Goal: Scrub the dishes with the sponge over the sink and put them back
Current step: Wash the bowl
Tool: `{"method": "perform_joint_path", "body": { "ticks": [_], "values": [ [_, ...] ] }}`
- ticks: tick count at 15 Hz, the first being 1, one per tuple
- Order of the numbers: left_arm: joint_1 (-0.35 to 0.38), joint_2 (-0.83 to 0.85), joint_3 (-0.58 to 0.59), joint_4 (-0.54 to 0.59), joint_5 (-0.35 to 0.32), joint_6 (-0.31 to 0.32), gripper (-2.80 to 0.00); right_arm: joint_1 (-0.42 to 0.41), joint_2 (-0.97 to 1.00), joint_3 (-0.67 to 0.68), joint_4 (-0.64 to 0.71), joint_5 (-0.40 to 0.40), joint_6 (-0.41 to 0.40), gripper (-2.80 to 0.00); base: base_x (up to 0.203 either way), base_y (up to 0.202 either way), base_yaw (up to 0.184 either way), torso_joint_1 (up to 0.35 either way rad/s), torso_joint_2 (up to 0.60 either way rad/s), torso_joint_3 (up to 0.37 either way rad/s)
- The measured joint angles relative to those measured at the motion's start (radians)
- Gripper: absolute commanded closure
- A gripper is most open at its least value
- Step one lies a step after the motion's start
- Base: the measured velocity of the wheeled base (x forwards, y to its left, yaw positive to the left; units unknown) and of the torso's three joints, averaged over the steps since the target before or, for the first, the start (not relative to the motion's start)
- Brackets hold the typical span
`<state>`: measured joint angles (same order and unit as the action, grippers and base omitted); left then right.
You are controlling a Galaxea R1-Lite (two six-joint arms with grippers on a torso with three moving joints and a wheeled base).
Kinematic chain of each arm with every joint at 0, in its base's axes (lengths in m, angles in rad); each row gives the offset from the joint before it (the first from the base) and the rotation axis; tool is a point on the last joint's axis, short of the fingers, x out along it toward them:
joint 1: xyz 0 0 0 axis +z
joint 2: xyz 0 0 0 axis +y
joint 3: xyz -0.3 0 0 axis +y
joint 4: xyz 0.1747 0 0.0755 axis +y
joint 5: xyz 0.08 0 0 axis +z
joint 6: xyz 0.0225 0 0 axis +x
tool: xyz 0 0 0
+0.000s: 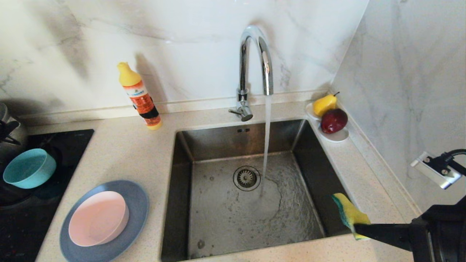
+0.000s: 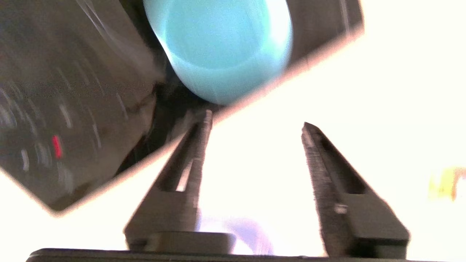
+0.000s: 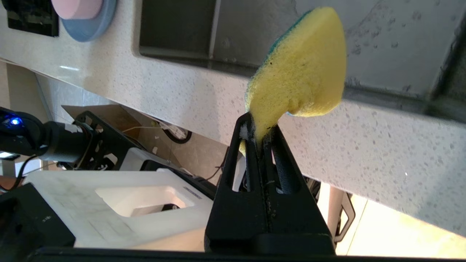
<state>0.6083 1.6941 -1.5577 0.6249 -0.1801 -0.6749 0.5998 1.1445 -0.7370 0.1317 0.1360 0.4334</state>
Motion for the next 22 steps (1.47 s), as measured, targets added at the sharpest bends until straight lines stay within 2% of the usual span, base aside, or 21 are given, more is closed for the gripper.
{"method": "perform_joint_path", "body": {
  "ticks": [3,5,8,9,13,17,19,22],
  "values": [
    [-0.104,-0.114,0.102,0.128,-0.022,0.152,0.0,-0.001,0.003,0.007,0.0,0.0,0.0,0.0,0.0,0.0,0.0,0.0,0.0,0.0],
    [-0.165,-0.186,0.242,0.137,-0.022,0.245,0.0,0.0,0.006,0.007,-0.001,0.0,0.0,0.0,0.0,0.0,0.0,0.0,0.0,0.0],
    [-0.236,-0.265,0.427,0.133,-0.018,0.322,0.0,0.001,0.006,0.003,-0.002,-0.001,-0.001,0.0,0.0,0.0,0.0,0.0,0.0,0.0],
    [-0.256,-0.281,0.483,0.116,-0.017,0.335,-2.8,0.001,0.005,0.003,-0.002,-0.001,0.0,0.0,0.0,0.0,0.0,0.0,0.0,0.0],
    [-0.292,-0.301,0.654,-0.05,-0.007,0.356,-2.8,0.0,0.004,0.011,0.0,-0.001,0.001,0.0,0.0,0.0,0.0,0.0,0.0,0.0],
    [-0.296,-0.259,0.699,-0.139,0.089,0.355,-2.8,-0.001,0.002,0.021,-0.001,-0.001,0.001,0.0,0.0,0.0,0.0,0.0,0.0,0.0],
    [-0.297,-0.234,0.723,-0.167,0.087,0.349,-2.8,-0.001,-0.003,0.024,-0.001,0.0,0.003,0.0,0.0,0.0,0.0,0.0,0.0,0.0],
    [-0.3,-0.196,0.759,-0.243,0.047,0.344,-2.8,-0.001,-0.009,0.037,-0.002,-0.001,0.004,0.0,0.0,0.0,0.0,0.0,0.0,0.0]
  ]
}}
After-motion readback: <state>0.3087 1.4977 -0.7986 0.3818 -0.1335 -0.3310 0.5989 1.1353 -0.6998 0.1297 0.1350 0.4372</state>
